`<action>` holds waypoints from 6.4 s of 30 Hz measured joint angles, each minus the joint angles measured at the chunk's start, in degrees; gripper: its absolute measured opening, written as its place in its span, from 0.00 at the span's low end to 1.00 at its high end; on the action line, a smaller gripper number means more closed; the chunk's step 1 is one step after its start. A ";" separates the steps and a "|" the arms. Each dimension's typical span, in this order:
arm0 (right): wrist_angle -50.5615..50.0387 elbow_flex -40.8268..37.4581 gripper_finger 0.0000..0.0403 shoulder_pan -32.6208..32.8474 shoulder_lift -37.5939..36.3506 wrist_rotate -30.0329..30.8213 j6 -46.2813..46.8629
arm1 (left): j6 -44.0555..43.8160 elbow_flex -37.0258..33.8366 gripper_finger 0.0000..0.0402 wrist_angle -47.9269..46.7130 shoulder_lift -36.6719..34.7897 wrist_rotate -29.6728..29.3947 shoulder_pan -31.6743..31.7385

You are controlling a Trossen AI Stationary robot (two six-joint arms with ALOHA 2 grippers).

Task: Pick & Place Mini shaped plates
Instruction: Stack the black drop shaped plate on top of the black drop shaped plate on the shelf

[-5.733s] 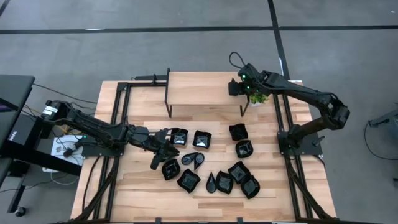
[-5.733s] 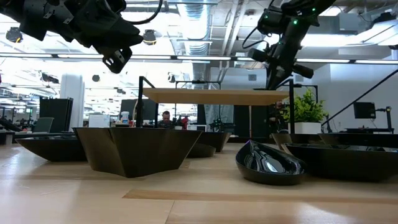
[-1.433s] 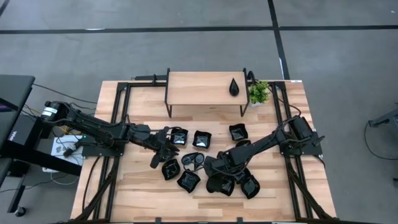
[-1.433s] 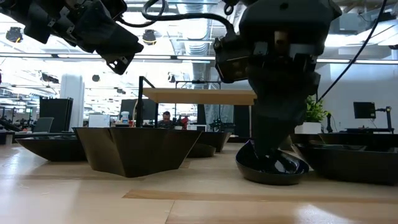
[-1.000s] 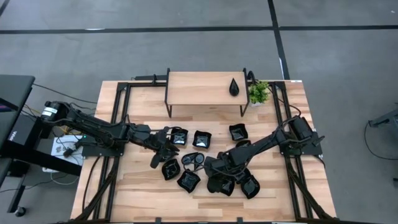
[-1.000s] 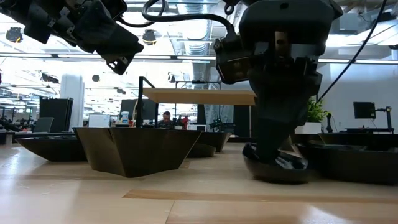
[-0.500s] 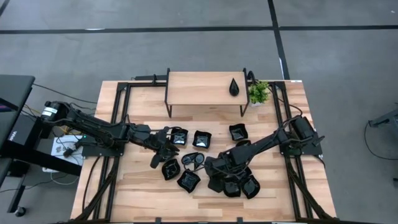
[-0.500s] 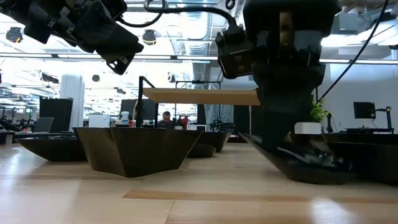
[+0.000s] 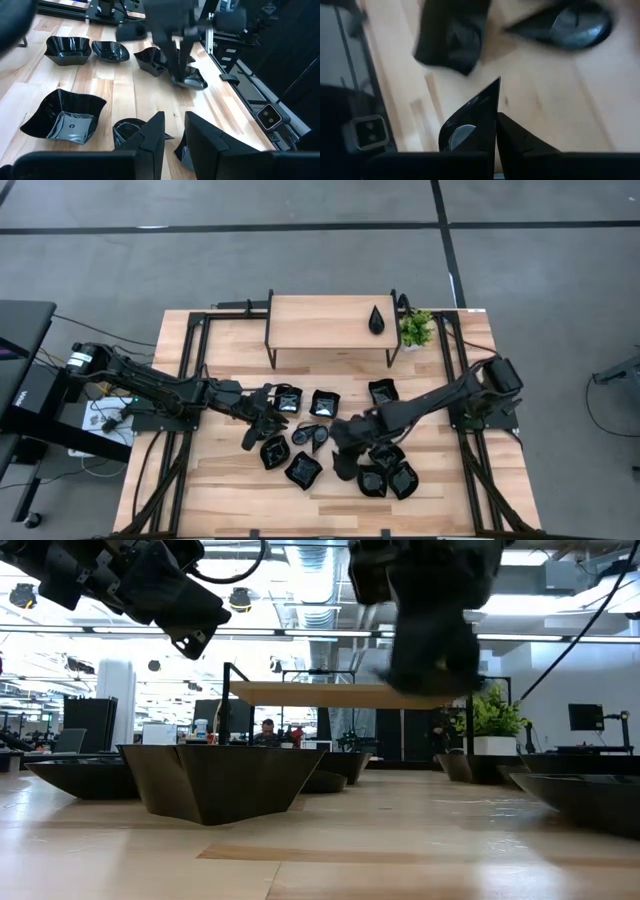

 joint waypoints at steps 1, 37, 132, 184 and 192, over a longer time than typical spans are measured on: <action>-0.07 0.00 0.01 -0.48 -1.22 0.79 0.01 | 0.00 0.00 0.19 0.08 0.00 0.00 0.00; -12.50 -0.02 0.00 -58.85 -28.95 1.96 -28.51 | -4.28 0.00 0.19 1.33 0.00 -6.03 0.00; -1.87 5.53 0.21 -3.30 -1.00 8.86 -34.91 | -5.61 -0.02 0.19 -16.33 -16.00 -3.03 -0.22; -1.07 7.00 0.21 -0.47 12.22 14.13 -58.07 | -7.72 -0.02 0.19 -17.38 -15.96 -1.29 -0.22; -1.71 6.80 0.21 -2.34 12.22 13.16 -59.58 | -7.72 -0.02 0.19 -17.36 -15.96 -1.31 -0.22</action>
